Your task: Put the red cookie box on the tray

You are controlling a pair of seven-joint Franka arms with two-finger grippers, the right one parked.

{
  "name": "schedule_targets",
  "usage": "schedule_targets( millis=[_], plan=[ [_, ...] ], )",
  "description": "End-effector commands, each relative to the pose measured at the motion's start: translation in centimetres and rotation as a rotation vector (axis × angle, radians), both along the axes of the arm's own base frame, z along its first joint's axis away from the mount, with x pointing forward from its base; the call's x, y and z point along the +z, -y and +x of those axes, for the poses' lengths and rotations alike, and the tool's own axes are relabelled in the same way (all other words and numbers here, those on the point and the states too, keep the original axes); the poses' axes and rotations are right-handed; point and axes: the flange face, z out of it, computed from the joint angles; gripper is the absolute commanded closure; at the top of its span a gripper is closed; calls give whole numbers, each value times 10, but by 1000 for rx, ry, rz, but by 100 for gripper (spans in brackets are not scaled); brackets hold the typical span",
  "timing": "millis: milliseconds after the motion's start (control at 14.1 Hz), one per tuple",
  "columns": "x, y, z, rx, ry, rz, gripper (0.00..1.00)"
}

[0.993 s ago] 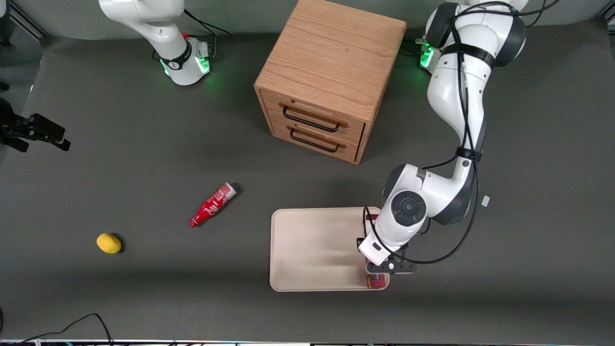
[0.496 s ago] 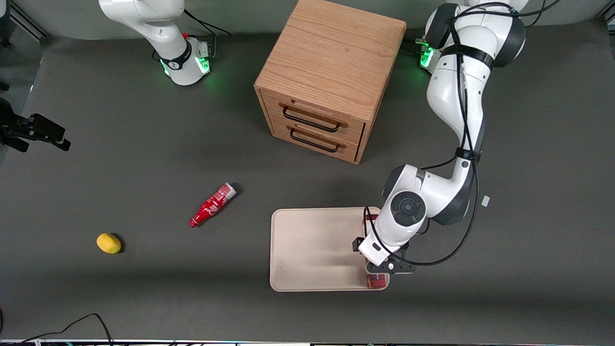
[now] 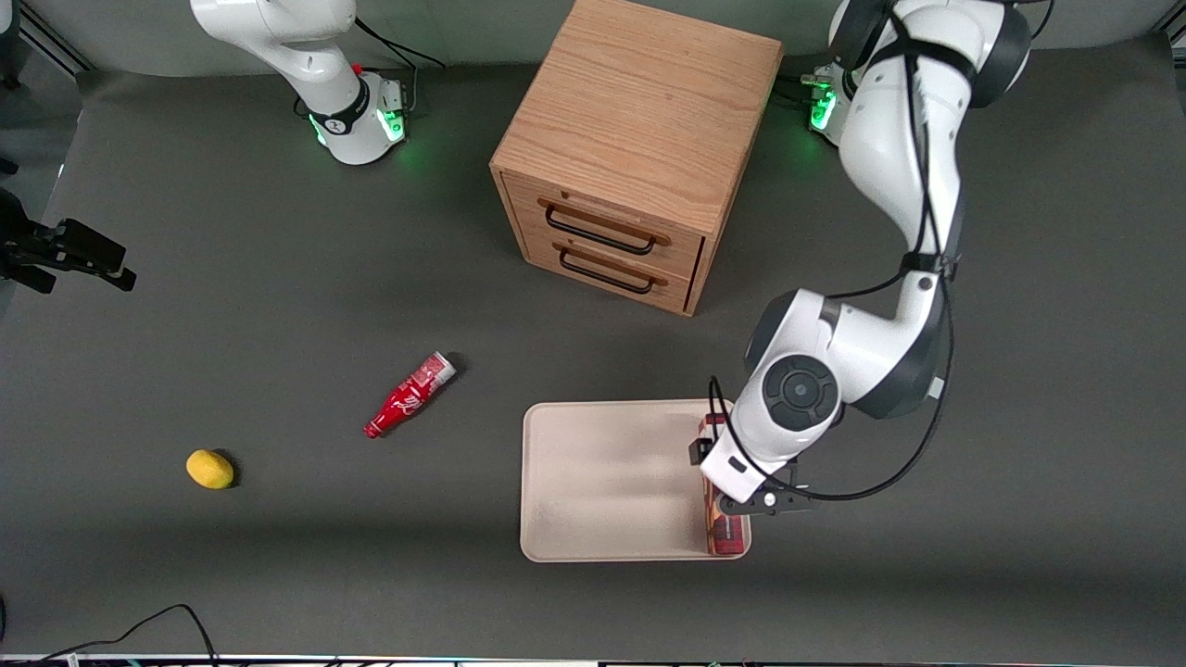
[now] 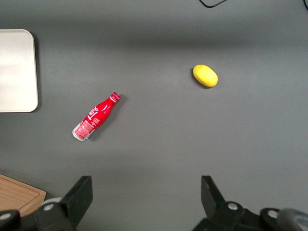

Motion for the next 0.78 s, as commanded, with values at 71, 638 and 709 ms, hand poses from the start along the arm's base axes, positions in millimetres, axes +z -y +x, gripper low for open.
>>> schedule_targets(
  millis=[71, 638, 709],
  plan=[
    [94, -64, -29, -141, -14, 13, 0],
    [132, -239, -123, -186, -76, 46, 0],
    [132, -262, -133, -160, -88, 42, 0]
  ],
)
